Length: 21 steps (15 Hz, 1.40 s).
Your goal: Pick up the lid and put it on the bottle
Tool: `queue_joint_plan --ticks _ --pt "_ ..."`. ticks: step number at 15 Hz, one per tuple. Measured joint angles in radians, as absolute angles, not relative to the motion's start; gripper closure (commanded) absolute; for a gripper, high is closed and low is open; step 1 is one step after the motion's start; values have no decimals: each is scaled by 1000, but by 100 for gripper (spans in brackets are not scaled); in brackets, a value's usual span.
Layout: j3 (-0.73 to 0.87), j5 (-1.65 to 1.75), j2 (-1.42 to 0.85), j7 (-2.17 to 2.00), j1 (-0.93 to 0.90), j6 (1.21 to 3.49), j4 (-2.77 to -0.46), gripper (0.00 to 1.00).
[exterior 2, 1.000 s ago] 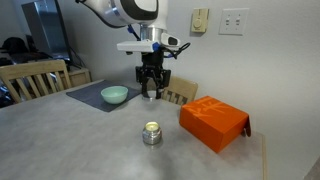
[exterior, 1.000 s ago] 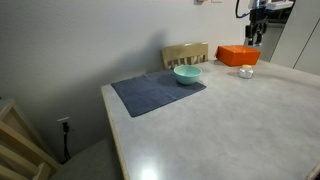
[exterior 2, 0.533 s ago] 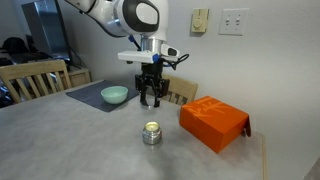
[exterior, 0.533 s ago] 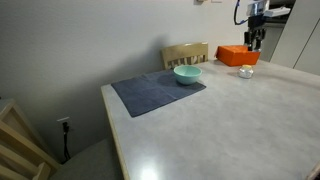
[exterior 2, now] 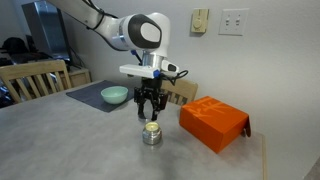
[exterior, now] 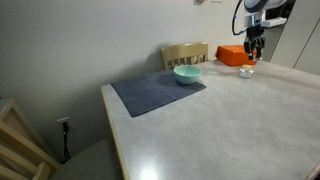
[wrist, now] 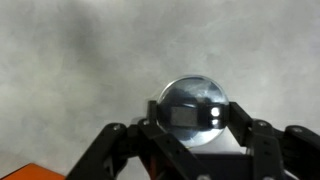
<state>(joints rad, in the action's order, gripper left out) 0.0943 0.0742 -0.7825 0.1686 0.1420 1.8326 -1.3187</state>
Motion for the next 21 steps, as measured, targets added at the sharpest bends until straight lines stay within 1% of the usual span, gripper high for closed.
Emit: queue_joint_plan --ticks 1,12,21 --pt "94 75 -788 169 142 1831 -1312 56" --pt "94 92 -822 169 140 1836 -1306 56" --pt "83 100 -834 169 136 1904 -1299 56"
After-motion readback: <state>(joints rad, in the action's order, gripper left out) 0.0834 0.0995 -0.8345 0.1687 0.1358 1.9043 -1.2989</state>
